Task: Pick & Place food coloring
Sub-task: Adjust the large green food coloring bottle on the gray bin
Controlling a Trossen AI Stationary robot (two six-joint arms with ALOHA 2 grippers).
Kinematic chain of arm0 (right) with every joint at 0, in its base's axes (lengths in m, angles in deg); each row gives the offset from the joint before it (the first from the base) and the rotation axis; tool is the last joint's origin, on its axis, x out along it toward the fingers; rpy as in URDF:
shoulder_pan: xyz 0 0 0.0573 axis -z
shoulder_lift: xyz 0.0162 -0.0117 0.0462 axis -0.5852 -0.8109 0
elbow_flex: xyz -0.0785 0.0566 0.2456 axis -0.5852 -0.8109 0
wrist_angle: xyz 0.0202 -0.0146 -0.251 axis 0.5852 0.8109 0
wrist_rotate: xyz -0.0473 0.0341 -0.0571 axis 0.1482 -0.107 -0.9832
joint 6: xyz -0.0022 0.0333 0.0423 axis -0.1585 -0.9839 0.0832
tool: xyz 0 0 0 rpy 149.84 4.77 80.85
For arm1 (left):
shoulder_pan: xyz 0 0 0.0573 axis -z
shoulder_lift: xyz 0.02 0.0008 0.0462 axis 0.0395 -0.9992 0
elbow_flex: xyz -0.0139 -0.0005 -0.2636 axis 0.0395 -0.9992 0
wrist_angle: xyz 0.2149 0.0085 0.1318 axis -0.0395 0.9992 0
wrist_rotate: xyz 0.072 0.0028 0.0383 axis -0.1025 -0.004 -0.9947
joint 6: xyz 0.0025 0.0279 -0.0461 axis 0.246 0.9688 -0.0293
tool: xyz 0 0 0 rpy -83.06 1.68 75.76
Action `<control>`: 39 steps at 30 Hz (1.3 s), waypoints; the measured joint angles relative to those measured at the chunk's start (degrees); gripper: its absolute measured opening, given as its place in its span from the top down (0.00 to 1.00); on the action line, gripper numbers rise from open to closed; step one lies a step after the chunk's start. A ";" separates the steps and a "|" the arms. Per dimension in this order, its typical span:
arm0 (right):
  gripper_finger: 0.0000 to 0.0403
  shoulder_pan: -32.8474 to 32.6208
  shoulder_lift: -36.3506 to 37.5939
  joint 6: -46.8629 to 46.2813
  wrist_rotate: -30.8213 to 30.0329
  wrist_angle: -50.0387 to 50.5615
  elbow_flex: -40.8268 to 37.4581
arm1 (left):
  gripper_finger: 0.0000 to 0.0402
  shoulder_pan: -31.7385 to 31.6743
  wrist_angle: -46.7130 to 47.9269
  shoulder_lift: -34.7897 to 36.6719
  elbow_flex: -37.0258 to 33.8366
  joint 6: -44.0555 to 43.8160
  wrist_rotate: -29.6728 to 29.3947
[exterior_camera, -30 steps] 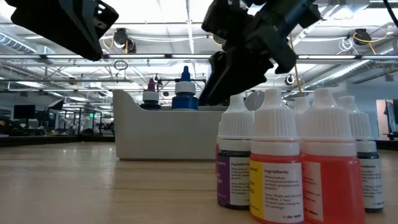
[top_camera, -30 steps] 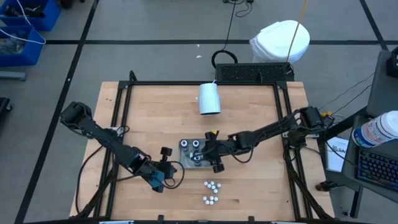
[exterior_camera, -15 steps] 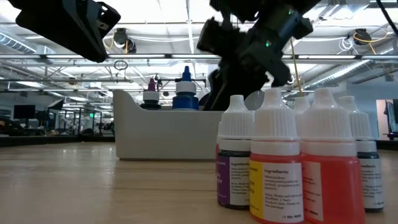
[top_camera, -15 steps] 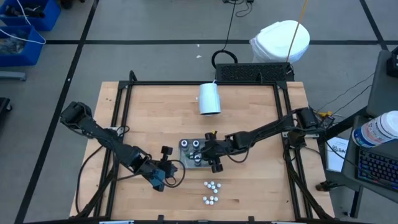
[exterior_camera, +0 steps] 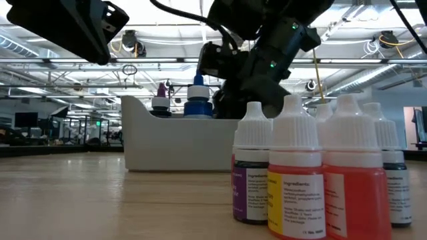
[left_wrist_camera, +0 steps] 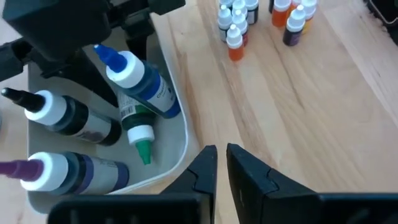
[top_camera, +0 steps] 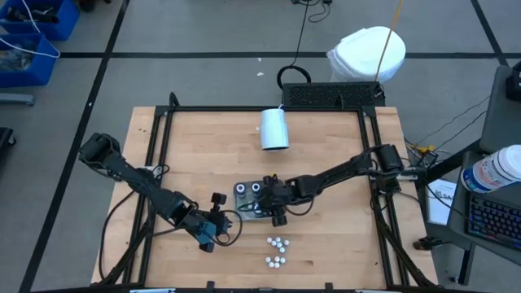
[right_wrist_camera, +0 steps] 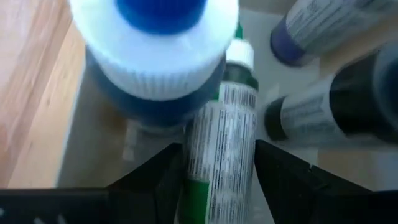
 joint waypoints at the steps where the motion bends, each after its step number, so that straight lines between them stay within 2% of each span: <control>1: 0.54 0.00 -0.18 0.02 -0.04 0.37 0.02 | 0.90 0.11 0.06 0.00 0.00 0.00 0.06; 5: 0.57 -0.01 -0.53 0.17 -1.45 0.80 0.02 | 0.91 0.13 -0.02 0.00 0.00 0.00 0.19; 14: 0.79 -0.59 1.45 -0.17 -3.95 1.54 -0.39 | 0.91 0.13 -0.35 0.00 0.00 -0.35 0.67; 22: 0.77 -2.13 3.41 1.10 -10.20 0.86 -0.39 | 0.91 0.13 -0.44 0.00 0.00 -1.74 0.69; 28: 0.77 -2.76 5.28 1.65 -10.73 0.18 -0.37 | 0.91 0.13 -1.69 0.00 0.00 -1.15 0.67; 39: 0.77 -3.74 11.43 5.68 -16.28 0.27 -0.35 | 0.91 0.13 -5.06 0.00 0.00 1.51 0.67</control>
